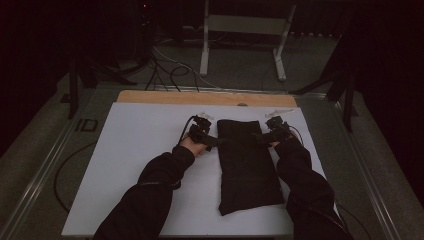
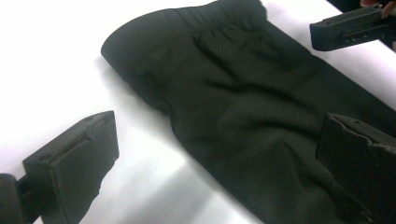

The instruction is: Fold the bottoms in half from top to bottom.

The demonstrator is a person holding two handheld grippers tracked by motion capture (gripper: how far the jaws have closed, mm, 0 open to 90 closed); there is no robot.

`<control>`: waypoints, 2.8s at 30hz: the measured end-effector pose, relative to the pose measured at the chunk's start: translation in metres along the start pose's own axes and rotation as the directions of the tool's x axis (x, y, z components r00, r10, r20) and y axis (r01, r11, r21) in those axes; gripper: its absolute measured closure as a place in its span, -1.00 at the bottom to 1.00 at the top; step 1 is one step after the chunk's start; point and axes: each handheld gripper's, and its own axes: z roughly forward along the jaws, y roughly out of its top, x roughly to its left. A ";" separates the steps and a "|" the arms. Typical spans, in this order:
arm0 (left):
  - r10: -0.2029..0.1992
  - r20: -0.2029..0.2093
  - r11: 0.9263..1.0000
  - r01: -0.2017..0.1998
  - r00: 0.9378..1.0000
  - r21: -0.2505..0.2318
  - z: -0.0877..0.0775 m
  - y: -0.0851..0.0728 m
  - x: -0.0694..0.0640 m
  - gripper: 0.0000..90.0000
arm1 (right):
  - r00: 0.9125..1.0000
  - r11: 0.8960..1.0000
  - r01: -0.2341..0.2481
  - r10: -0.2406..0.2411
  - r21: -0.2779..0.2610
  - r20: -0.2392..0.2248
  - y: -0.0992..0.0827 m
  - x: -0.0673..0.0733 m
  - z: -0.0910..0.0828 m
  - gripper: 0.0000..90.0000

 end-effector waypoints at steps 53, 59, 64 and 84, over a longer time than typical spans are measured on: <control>-0.113 -0.092 0.991 0.118 0.989 0.056 0.032 0.009 0.013 0.57 | 0.990 0.981 -0.140 0.142 0.132 -0.004 0.006 -0.008 0.042 0.37; -0.093 -0.080 0.993 0.098 0.992 0.068 0.034 0.009 0.009 0.82 | 0.988 0.979 -0.143 0.150 0.142 -0.041 0.008 -0.005 0.042 0.74; -0.082 -0.083 0.994 0.088 0.993 0.068 0.031 0.010 0.008 0.88 | 0.991 0.982 -0.123 0.130 0.146 -0.036 0.010 -0.003 0.041 0.85; -0.014 -0.100 1.000 0.012 0.995 -0.021 -0.003 0.040 0.000 0.90 | 0.996 0.997 -0.081 0.082 0.005 -0.021 0.035 -0.002 0.006 0.88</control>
